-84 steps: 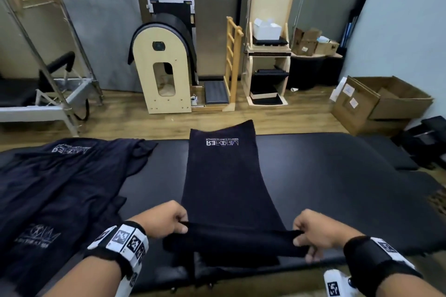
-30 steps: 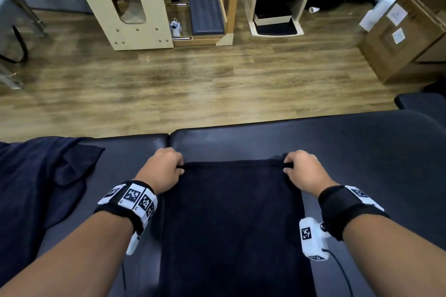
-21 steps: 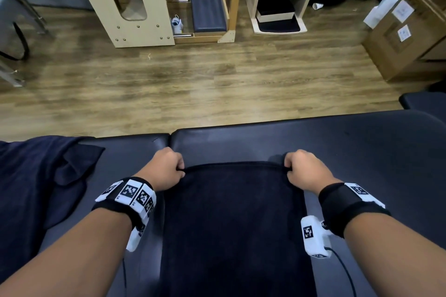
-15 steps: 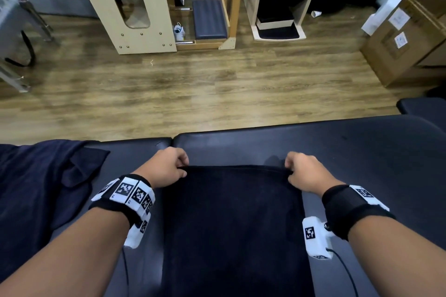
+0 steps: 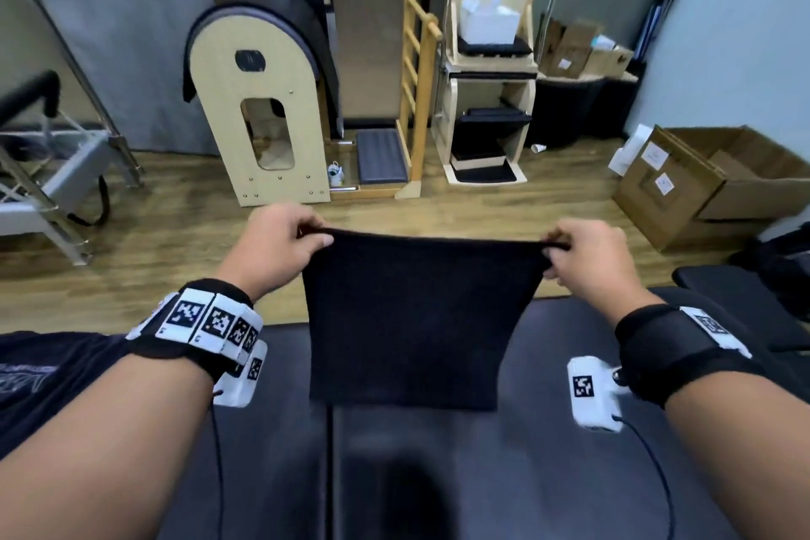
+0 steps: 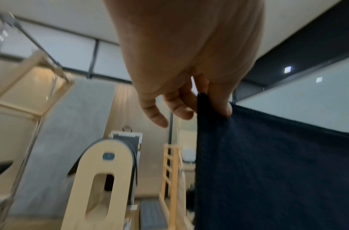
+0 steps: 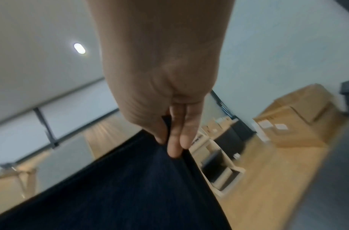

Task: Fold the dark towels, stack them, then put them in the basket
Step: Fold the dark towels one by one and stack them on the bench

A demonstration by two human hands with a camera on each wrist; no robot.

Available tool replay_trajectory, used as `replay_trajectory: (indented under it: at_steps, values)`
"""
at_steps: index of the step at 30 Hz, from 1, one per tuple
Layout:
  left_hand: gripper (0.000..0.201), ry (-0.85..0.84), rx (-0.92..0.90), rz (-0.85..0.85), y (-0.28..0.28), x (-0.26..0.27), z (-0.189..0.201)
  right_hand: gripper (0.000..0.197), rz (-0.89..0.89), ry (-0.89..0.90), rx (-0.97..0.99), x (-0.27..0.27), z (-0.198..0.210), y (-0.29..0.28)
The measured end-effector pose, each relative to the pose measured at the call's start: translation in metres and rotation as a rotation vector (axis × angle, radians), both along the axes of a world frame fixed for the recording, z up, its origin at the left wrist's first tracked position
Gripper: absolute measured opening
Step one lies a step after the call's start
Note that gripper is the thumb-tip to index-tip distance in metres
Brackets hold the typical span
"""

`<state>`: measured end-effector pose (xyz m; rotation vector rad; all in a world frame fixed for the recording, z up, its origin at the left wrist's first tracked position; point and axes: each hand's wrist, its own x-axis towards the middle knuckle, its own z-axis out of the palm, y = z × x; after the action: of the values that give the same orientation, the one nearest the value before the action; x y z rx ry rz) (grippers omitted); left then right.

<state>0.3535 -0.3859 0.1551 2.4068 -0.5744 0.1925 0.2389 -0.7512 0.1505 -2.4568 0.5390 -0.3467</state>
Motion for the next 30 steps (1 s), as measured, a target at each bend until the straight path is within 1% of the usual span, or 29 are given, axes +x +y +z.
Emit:
replay_trajectory:
  at_steps: [2,4,5,7,9,10,12,16,17,19,21,23,26,28,29,30]
  values:
    - [0.007,-0.151,-0.079,0.005,0.009,-0.005,0.033,0.022,0.006,-0.161,-0.087,-0.005,0.033,0.004]
    - [0.009,-0.268,-0.101,-0.017,0.021,-0.017,0.053,0.021,0.019,-0.242,-0.182,-0.018,0.052,0.010]
    - [0.010,-0.292,-0.110,-0.043,0.026,-0.023,0.056,0.020,0.025,-0.248,-0.215,-0.026,0.055,0.014]
    - [0.011,-0.236,-0.115,-0.108,0.039,-0.038,0.050,0.018,0.051,-0.224,-0.243,-0.047,0.048,0.022]
    - [0.013,-0.104,-0.071,-0.178,0.048,-0.052,0.021,0.017,0.115,-0.165,-0.269,-0.069,0.021,0.029]
    - [0.014,-0.028,-0.029,-0.209,0.052,-0.058,0.001,0.018,0.147,-0.107,-0.270,-0.077,0.003,0.030]
    - [0.012,0.132,0.087,-0.241,0.057,-0.078,-0.047,0.022,0.193,0.070,-0.250,-0.099,-0.040,0.035]
    - [0.004,0.337,0.297,-0.219,0.066,-0.137,-0.145,0.021,0.264,0.418,-0.230,-0.152,-0.132,0.046]
    - [0.003,0.385,0.333,-0.219,0.069,-0.152,-0.164,0.020,0.275,0.479,-0.212,-0.166,-0.150,0.050]
    - [0.006,0.493,0.388,-0.224,0.074,-0.184,-0.193,0.020,0.303,0.583,-0.142,-0.193,-0.175,0.056]
    - [0.014,0.594,0.437,-0.232,0.077,-0.210,-0.205,0.020,0.355,0.689,-0.101,-0.213,-0.187,0.059]
    - [0.023,0.667,0.462,-0.242,0.081,-0.226,-0.207,0.019,0.428,0.801,-0.102,-0.225,-0.188,0.057]
    - [0.024,0.745,0.512,-0.260,0.081,-0.244,-0.200,0.019,0.510,0.960,-0.070,-0.239,-0.179,0.053]
    - [0.023,0.800,0.550,-0.295,0.080,-0.250,-0.193,0.020,0.559,1.068,0.000,-0.244,-0.171,0.054]
    - [0.022,0.808,0.555,-0.298,0.080,-0.256,-0.189,0.020,0.569,1.106,0.053,-0.248,-0.168,0.054]
    - [0.023,0.807,0.533,-0.281,0.080,-0.258,-0.186,0.021,0.566,1.106,0.078,-0.250,-0.165,0.054]
